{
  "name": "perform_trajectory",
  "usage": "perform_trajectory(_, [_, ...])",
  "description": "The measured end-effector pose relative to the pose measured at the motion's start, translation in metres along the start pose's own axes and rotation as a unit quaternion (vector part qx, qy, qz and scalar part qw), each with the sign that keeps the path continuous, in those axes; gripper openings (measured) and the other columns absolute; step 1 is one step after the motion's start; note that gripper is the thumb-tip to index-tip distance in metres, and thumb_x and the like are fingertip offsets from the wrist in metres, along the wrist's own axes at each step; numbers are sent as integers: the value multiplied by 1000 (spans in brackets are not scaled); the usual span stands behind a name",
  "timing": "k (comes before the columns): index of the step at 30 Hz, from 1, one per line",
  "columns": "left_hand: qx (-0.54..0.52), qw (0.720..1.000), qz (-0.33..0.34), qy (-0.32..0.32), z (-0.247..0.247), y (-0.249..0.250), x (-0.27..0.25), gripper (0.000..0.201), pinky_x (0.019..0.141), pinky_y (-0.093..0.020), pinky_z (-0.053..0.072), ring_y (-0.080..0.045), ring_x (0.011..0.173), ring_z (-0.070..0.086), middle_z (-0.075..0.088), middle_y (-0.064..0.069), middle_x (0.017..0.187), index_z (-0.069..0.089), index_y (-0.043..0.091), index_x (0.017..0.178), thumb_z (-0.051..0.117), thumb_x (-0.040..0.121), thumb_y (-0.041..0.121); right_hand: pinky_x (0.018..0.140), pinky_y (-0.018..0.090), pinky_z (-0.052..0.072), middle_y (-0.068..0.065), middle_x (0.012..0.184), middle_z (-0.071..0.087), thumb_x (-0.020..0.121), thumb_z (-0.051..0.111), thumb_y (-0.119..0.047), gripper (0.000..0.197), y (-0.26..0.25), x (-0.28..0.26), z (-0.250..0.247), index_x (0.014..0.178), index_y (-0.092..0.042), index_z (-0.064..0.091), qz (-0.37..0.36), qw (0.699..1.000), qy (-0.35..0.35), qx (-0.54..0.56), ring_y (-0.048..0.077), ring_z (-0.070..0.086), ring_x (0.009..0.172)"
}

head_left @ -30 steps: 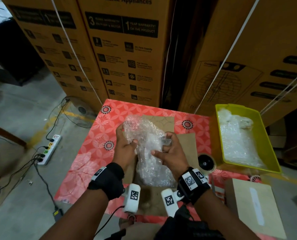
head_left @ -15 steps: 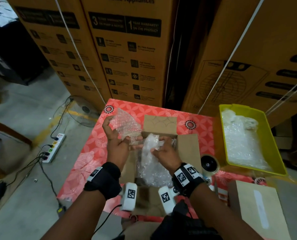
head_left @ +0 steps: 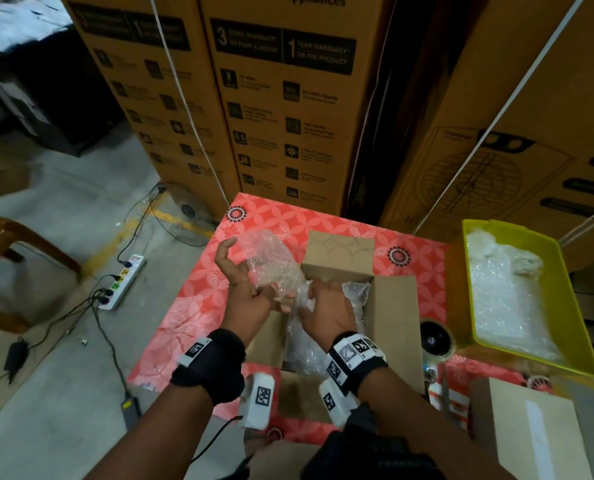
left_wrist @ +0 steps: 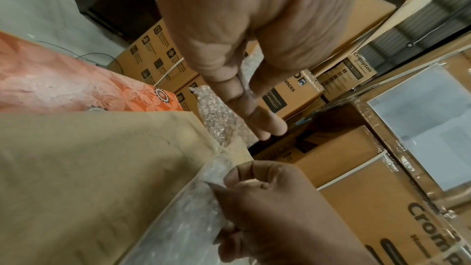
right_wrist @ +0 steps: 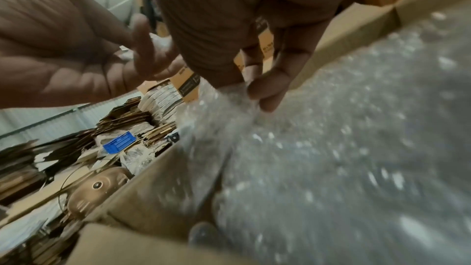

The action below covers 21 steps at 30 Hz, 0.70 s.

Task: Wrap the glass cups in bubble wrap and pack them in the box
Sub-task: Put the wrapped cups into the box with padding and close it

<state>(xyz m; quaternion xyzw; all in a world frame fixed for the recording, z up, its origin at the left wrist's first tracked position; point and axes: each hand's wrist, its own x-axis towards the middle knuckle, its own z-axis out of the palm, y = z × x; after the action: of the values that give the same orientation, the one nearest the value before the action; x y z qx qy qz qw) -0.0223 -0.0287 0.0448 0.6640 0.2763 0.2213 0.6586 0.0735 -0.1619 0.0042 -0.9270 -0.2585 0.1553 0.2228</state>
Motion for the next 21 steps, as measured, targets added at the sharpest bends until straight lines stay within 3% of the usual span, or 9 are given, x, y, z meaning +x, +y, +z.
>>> perform_trajectory(4, [0, 998, 15, -54, 4, 3, -4, 95, 50, -39, 57, -43, 63, 69, 48, -7, 147, 25, 46, 146, 48, 91, -28, 81, 35, 53, 5, 124, 51, 88, 81, -27, 29, 5, 4, 3, 107, -19, 60, -12, 999, 32, 28, 30, 65, 94])
perform_trajectory(7, [47, 993, -62, -92, 2, -7, -4, 88, 45, -31, 49, -29, 65, 73, 65, 7, 127, 43, 45, 143, 51, 90, -25, 73, 30, 46, 12, 106, 64, 91, 73, -11, 8, 5, 5, 14, 92, -9, 65, -63, 998, 4, 16, 31, 66, 94])
perform_trajectory(9, [99, 979, -121, -132, 2, -10, -5, 58, 49, -30, 43, -27, 66, 72, 78, -4, 92, 53, 17, 135, 54, 90, -21, 71, 30, 41, 18, 101, 65, 88, 61, 4, 11, 11, 4, 18, 84, -5, 65, -85, 996, -22, -21, 36, 66, 95])
perform_trajectory(11, [130, 961, -157, -187, 0, -13, -7, 40, 50, -29, 42, -26, 63, 71, 74, -7, 70, 56, 2, 123, 53, 89, -19, 73, 30, 45, 13, 102, 69, 84, 52, 10, 26, 24, 1, 11, 88, -11, 68, -72, 997, -35, 13, 33, 68, 99])
perform_trajectory(13, [153, 948, -158, -232, 3, -9, -11, 40, 49, -28, 47, -20, 61, 71, 75, -9, 74, 60, -1, 128, 54, 92, -16, 83, 28, 53, 3, 115, 76, 87, 49, 13, 51, 39, -4, -4, 116, -20, 73, -11, 977, -29, 212, 20, 70, 110])
perform_trajectory(15, [146, 950, -143, -236, 9, -6, -12, 49, 52, -25, 52, -18, 66, 71, 71, -6, 101, 56, 13, 140, 57, 98, -12, 88, 35, 57, 1, 118, 77, 90, 57, 14, 57, 50, -14, -23, 129, -27, 64, 54, 874, 14, 483, 22, 71, 113])
perform_trajectory(17, [127, 957, -132, -227, 16, -3, -10, 57, 53, -24, 53, -24, 68, 70, 57, -5, 125, 48, 27, 147, 59, 101, -6, 94, 49, 60, 8, 126, 67, 90, 73, 1, 62, 55, -23, -40, 139, -30, 51, 54, 768, 34, 637, 30, 69, 115])
perform_trajectory(18, [130, 956, -129, -228, 20, -3, -9, 57, 51, -25, 51, -26, 65, 70, 55, -5, 129, 46, 30, 147, 60, 103, -3, 96, 53, 60, 10, 130, 59, 87, 81, -10, 72, 57, -24, -46, 141, -40, 46, 32, 767, 27, 641, 31, 67, 117])
perform_trajectory(21, [149, 943, -124, -269, 28, -3, -10, 56, 54, -31, 50, -29, 66, 73, 68, -7, 124, 41, 35, 147, 61, 103, 6, 90, 50, 62, 2, 134, 55, 79, 92, -35, 93, 57, -23, -51, 147, -51, 32, -23, 861, 23, 508, 21, 69, 106])
